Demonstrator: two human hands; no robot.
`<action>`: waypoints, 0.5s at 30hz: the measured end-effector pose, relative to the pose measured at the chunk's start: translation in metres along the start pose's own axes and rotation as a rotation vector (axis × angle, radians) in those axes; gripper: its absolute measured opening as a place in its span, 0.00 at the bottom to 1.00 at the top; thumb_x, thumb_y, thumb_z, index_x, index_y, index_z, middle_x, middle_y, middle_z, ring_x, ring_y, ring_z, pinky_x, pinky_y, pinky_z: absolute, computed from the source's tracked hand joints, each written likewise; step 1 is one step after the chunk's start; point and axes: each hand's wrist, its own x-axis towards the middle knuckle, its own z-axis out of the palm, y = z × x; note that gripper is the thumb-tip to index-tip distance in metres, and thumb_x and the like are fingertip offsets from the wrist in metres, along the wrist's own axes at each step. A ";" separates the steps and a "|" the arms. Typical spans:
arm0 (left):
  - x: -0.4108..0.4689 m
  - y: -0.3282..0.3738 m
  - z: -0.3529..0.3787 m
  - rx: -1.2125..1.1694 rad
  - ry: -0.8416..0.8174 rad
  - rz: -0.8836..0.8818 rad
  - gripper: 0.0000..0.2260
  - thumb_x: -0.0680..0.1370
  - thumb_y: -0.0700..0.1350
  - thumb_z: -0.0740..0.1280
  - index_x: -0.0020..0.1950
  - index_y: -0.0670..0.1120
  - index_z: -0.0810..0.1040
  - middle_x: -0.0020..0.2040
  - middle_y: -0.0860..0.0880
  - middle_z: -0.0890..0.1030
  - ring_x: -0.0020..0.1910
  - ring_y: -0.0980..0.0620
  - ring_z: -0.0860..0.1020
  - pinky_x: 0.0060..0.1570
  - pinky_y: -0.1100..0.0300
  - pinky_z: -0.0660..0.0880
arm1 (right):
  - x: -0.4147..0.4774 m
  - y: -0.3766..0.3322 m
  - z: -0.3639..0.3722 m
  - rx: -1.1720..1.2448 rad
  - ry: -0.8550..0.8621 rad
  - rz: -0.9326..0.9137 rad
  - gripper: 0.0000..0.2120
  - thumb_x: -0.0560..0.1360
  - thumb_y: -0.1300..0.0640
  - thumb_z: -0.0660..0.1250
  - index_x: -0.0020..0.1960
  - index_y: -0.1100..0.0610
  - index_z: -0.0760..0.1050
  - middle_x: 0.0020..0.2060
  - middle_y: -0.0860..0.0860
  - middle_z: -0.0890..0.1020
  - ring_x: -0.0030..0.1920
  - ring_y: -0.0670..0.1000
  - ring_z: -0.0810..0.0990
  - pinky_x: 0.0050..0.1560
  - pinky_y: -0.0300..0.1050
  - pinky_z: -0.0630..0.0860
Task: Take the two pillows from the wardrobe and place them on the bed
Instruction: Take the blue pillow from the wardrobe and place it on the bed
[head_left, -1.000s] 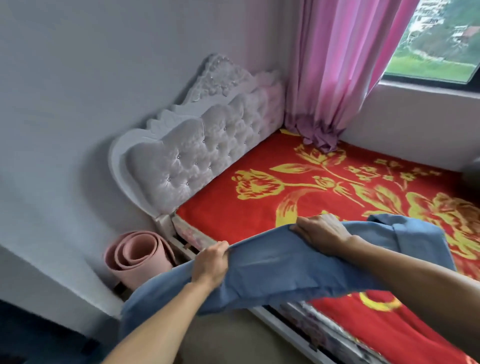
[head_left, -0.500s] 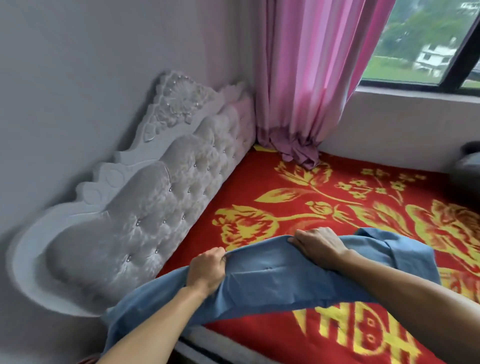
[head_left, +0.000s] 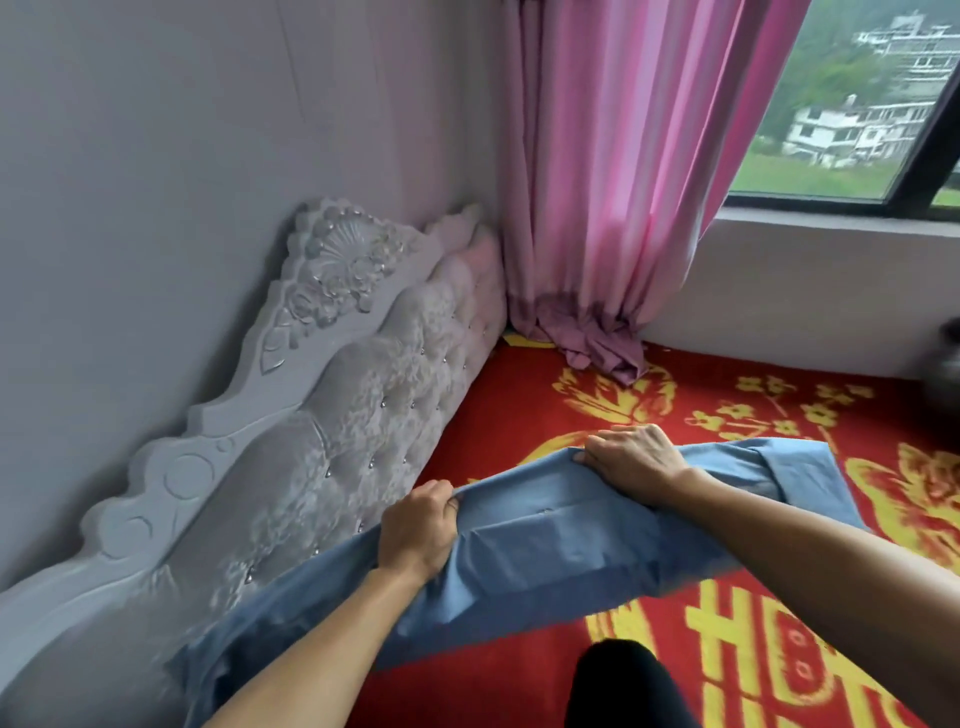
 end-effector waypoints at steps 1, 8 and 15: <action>0.011 -0.003 0.005 -0.008 0.016 -0.014 0.09 0.76 0.43 0.61 0.37 0.44 0.71 0.39 0.44 0.80 0.39 0.39 0.78 0.34 0.53 0.68 | 0.015 0.006 0.004 -0.015 0.007 -0.019 0.19 0.80 0.41 0.52 0.49 0.52 0.75 0.47 0.47 0.82 0.53 0.51 0.80 0.44 0.46 0.73; 0.101 -0.020 0.061 -0.005 0.089 -0.134 0.10 0.77 0.43 0.63 0.36 0.43 0.71 0.37 0.44 0.79 0.36 0.39 0.77 0.32 0.53 0.68 | 0.135 0.064 0.059 -0.047 0.032 -0.115 0.19 0.80 0.42 0.54 0.48 0.54 0.77 0.46 0.50 0.83 0.51 0.55 0.80 0.49 0.48 0.73; 0.216 -0.022 0.159 0.002 0.100 -0.243 0.11 0.75 0.40 0.69 0.34 0.42 0.72 0.35 0.44 0.78 0.34 0.40 0.77 0.29 0.53 0.71 | 0.264 0.152 0.158 -0.019 0.127 -0.150 0.14 0.73 0.48 0.71 0.34 0.55 0.76 0.31 0.52 0.79 0.34 0.57 0.80 0.34 0.48 0.76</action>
